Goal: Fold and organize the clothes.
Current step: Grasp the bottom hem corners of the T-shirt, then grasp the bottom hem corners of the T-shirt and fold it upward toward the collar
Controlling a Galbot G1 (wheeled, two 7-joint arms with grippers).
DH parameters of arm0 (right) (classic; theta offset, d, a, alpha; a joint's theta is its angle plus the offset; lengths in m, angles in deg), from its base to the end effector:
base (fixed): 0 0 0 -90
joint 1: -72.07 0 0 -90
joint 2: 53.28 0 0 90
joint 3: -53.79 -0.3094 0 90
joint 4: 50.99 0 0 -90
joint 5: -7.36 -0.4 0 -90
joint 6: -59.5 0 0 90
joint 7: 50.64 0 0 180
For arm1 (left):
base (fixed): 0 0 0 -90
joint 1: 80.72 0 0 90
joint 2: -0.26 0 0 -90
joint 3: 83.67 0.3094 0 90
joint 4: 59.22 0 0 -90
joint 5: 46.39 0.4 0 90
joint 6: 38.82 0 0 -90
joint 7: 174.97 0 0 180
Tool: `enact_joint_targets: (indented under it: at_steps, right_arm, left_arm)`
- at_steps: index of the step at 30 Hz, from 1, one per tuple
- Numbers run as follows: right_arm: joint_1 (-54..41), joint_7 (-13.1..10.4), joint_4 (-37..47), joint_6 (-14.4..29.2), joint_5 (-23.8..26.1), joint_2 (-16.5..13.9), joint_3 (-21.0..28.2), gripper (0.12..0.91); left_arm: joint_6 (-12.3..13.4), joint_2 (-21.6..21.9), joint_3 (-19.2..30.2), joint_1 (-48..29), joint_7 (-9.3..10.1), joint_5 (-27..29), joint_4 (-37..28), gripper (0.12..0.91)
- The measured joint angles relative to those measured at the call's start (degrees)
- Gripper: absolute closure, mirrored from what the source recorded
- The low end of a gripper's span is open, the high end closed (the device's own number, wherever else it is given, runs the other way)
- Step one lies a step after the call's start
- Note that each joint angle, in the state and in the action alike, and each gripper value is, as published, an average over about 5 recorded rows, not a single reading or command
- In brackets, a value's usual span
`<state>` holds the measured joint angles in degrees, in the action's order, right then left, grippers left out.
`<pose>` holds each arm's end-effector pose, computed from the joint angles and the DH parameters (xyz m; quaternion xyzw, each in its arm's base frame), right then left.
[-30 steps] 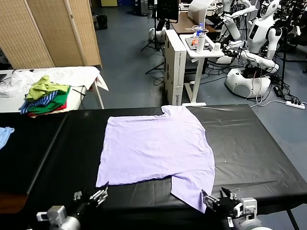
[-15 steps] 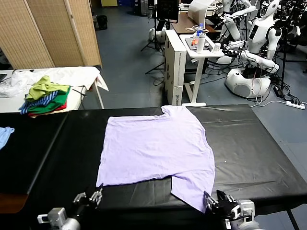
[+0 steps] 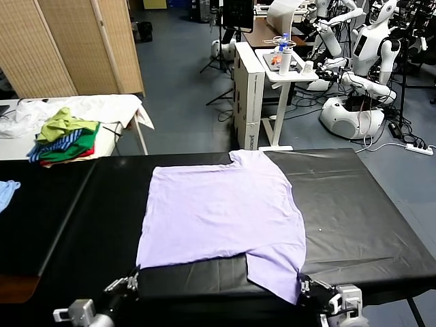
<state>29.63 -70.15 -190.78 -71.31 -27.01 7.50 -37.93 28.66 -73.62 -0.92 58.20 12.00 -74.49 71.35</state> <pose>0.1744 -0.0087 -0.1902 0.0516 -0.9264 0.0166 0.3726 0.1704 0.0505 -0.2513 0.0024 -0.9595 0.0747 0.2715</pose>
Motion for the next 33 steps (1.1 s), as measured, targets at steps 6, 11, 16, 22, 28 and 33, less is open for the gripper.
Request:
enact_joint_targets:
  at_steps: [6, 11, 16, 22, 28, 33]
  right_arm:
    - [2.5, 0.4, -1.7, 0.3, -0.1, -0.1, -0.4, 0.886]
    - [2.1, 2.2, -1.9, 3.9, -1.4, -0.8, -1.3, 0.886]
    - [-0.6, 4.9, -0.9, 9.2, -3.5, -2.5, -2.5, 0.886]
    - [-8.2, 5.9, 3.2, 13.0, -4.6, -4.6, -0.7, 0.886]
    - [-17.4, 6.5, 10.1, 15.2, -4.8, -6.0, 3.1, 0.886]
    - [-25.2, 6.5, 16.0, 15.8, -5.2, -6.6, 6.1, 0.886]
  left_arm:
    - [0.1, -0.2, -1.6, 4.4, 0.33, 0.4, 3.8, 0.883]
    - [0.7, -0.8, -2.7, 6.0, 0.49, 0.4, 5.9, 0.883]
    - [2.2, -2.5, -2.3, 5.4, 0.16, 2.4, 6.4, 0.883]
    - [3.4, -4.4, -1.4, 2.1, 0.09, 3.0, 4.8, 0.883]
    - [3.3, -5.5, -0.4, -3.6, 0.14, 3.5, 1.5, 0.883]
    - [3.2, -5.0, 0.3, -7.9, 0.12, 3.9, -1.5, 0.883]
